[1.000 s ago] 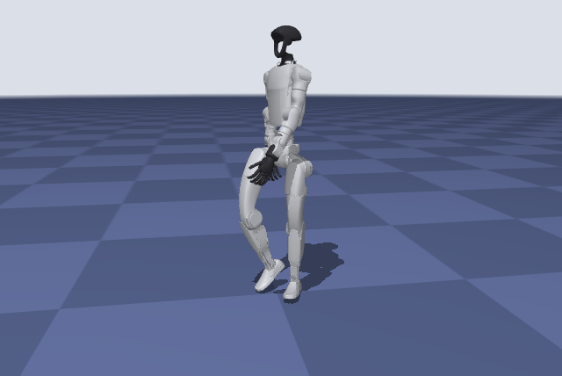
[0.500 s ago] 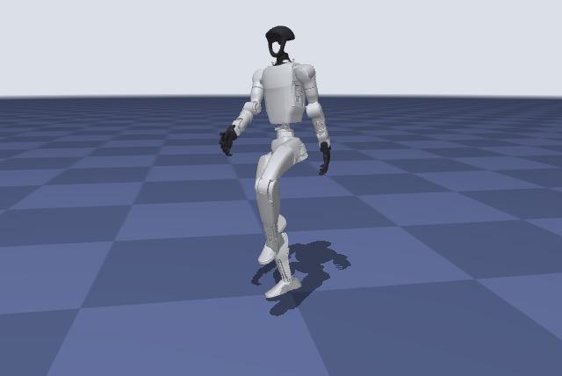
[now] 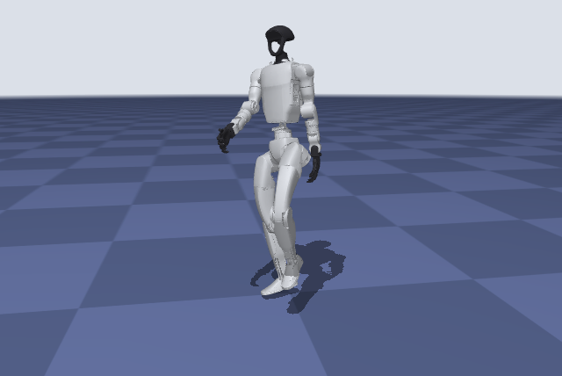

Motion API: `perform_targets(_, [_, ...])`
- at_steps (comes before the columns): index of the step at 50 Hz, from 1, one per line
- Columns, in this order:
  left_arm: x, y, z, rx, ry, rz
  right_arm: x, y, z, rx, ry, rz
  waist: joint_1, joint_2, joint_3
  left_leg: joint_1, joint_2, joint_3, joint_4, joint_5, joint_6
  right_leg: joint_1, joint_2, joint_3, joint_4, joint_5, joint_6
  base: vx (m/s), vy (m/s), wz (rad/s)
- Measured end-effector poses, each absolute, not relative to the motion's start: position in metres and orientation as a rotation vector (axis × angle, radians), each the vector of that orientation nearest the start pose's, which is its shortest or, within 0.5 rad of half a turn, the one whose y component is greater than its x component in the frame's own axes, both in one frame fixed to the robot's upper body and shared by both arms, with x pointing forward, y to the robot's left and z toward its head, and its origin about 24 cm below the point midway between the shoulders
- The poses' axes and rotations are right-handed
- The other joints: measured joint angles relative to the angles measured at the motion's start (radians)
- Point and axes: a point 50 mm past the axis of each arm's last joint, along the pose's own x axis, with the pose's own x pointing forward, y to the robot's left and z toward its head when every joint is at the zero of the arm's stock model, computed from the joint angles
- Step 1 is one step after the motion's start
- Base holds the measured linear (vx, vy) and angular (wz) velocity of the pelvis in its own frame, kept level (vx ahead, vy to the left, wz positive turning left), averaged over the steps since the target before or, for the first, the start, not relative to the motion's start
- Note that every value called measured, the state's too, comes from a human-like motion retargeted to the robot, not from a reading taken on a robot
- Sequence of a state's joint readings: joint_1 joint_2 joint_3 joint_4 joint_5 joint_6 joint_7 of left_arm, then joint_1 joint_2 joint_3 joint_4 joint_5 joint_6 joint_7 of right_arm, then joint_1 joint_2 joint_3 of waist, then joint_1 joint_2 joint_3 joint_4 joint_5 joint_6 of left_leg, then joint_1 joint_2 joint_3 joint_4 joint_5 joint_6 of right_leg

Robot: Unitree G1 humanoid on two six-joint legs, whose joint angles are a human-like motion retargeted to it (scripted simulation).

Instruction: In place motions

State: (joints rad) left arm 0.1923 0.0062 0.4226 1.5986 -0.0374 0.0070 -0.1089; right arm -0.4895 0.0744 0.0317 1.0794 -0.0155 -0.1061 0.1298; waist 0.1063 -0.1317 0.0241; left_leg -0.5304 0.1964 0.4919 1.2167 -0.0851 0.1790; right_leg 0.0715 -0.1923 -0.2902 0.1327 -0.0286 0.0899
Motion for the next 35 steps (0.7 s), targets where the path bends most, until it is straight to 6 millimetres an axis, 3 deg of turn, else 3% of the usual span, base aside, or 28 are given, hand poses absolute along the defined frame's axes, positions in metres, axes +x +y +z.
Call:
perform_targets(5, [-0.072,0.147,-0.175,-0.450,1.722,0.377,0.245,-0.088,-0.096,-0.064,0.673,0.358,-0.063,0.051,-0.077,0.367,-0.222,-0.094,-0.722,0.029,-0.095,0.001,0.044,-0.033,-0.016,-0.018,0.006,0.02,0.15,0.05])
perform_targets(6, [-0.070,0.148,-0.176,-0.439,1.718,0.380,0.234,-0.092,-0.105,-0.076,0.711,0.360,-0.074,0.071,-0.088,0.438,-0.248,-0.107,-0.850,-0.086,-0.110,-0.004,0.070,-0.037,-0.010,-0.027,-0.001,-0.02,0.12,0.17])
perform_targets(8, [-0.063,0.149,-0.177,-0.419,1.712,0.387,0.211,-0.102,-0.120,-0.104,0.786,0.367,-0.110,0.112,-0.103,0.577,-0.242,0.043,-1.065,-0.211,-0.114,-0.004,0.122,-0.045,0.003,-0.047,-0.016,-0.08,0.09,0.39])
perform_targets(10, [-0.056,0.147,-0.178,-0.412,1.705,0.389,0.190,-0.111,-0.133,-0.128,0.857,0.373,-0.167,0.147,-0.120,0.622,-0.241,0.052,-1.190,-0.179,-0.117,0.000,0.163,-0.051,0.006,-0.061,-0.026,-0.13,0.09,1.01])
perform_targets(12, [-0.032,0.147,-0.181,-0.399,1.658,0.359,0.152,-0.126,-0.153,-0.159,1.001,0.362,-0.225,0.161,-0.169,0.549,-0.208,0.017,-1.192,-0.141,-0.129,-0.058,0.174,-0.024,0.038,-0.084,-0.039,-0.31,0.14,0.13])
perform_targets(13, [-0.019,0.150,-0.182,-0.374,1.631,0.334,0.135,-0.132,-0.159,-0.157,1.057,0.344,-0.152,0.162,-0.160,0.514,-0.201,0.092,-1.186,-0.126,-0.097,-0.084,0.194,0.079,0.066,-0.082,-0.048,-0.31,0.08,-1.52])
perform_targets(15, [0.015,0.160,-0.182,-0.253,1.569,0.233,0.102,-0.153,-0.169,-0.107,1.157,0.249,-0.109,0.150,-0.111,0.497,-0.202,0.092,-1.153,-0.131,-0.062,-0.095,0.203,0.126,0.132,-0.074,-0.065,-0.30,0.04,0.77])
perform_targets(16, [0.037,0.164,-0.181,-0.183,1.514,0.170,0.084,-0.163,-0.173,-0.070,1.209,0.196,-0.247,0.149,-0.106,0.500,-0.201,-0.075,-1.123,-0.155,-0.093,-0.094,0.161,-0.037,0.173,-0.063,-0.061,-0.34,0.06,4.56])
perform_targets(17, [0.061,0.167,-0.179,-0.128,1.452,0.111,0.066,-0.171,-0.176,-0.040,1.264,0.151,-0.315,0.152,-0.097,0.503,-0.197,-0.168,-1.108,-0.169,-0.109,-0.112,0.133,-0.129,0.235,-0.032,-0.061,-0.37,0.09,3.25])
perform_targets(19, [0.110,0.164,-0.170,-0.071,1.310,0.012,0.027,-0.183,-0.179,-0.022,1.393,0.104,-0.197,0.168,-0.079,0.500,-0.180,-0.079,-1.133,-0.159,-0.088,-0.246,0.127,-0.059,0.452,0.128,-0.083,-0.37,0.10,-1.10])
perform_targets(21, [0.153,0.158,-0.156,-0.033,1.166,-0.034,-0.007,-0.192,-0.179,-0.042,1.521,0.069,-0.180,0.171,-0.092,0.486,-0.176,-0.063,-1.151,-0.164,-0.092,-0.419,0.118,-0.014,0.668,0.295,-0.121,-0.30,0.08,-0.60])
perform_targets(22, [0.176,0.158,-0.146,-0.021,1.074,-0.033,-0.022,-0.197,-0.178,-0.062,1.581,0.060,-0.205,0.173,-0.092,0.486,-0.181,-0.071,-1.163,-0.163,-0.091,-0.513,0.105,0.000,0.789,0.322,-0.145,-0.23,0.11,0.44])
perform_targets(25, [0.249,0.174,-0.098,0.019,0.785,0.024,-0.061,-0.210,-0.171,-0.096,1.739,0.057,-0.342,0.208,-0.049,0.489,-0.180,-0.128,-1.189,-0.148,-0.064,-0.764,0.012,-0.036,1.168,0.218,-0.183,-0.25,0.08,0.81])
perform_targets(27, [0.289,0.181,-0.061,0.035,0.622,0.086,-0.083,-0.217,-0.165,-0.070,1.836,0.042,-0.448,0.255,-0.011,0.469,-0.144,-0.183,-1.182,-0.139,-0.047,-0.933,0.021,-0.051,1.327,0.172,-0.186,-0.25,0.04,1.04])
perform_targets(30, [0.327,0.176,-0.014,0.021,0.423,0.116,-0.111,-0.226,-0.155,-0.027,1.925,-0.046,-0.530,0.291,0.019,0.450,-0.108,-0.227,-1.168,-0.137,-0.037,-1.156,0.007,-0.070,1.493,0.120,-0.203,-0.05,0.05,0.80])
perform_targets(35, [0.346,0.191,0.023,0.091,0.282,0.164,-0.137,-0.240,-0.143,-0.032,1.993,-0.215,-0.583,0.305,0.028,0.464,-0.081,-0.219,-1.147,-0.162,-0.038,-1.298,-0.011,-0.120,1.538,0.091,-0.226,0.10,0.01,0.03])
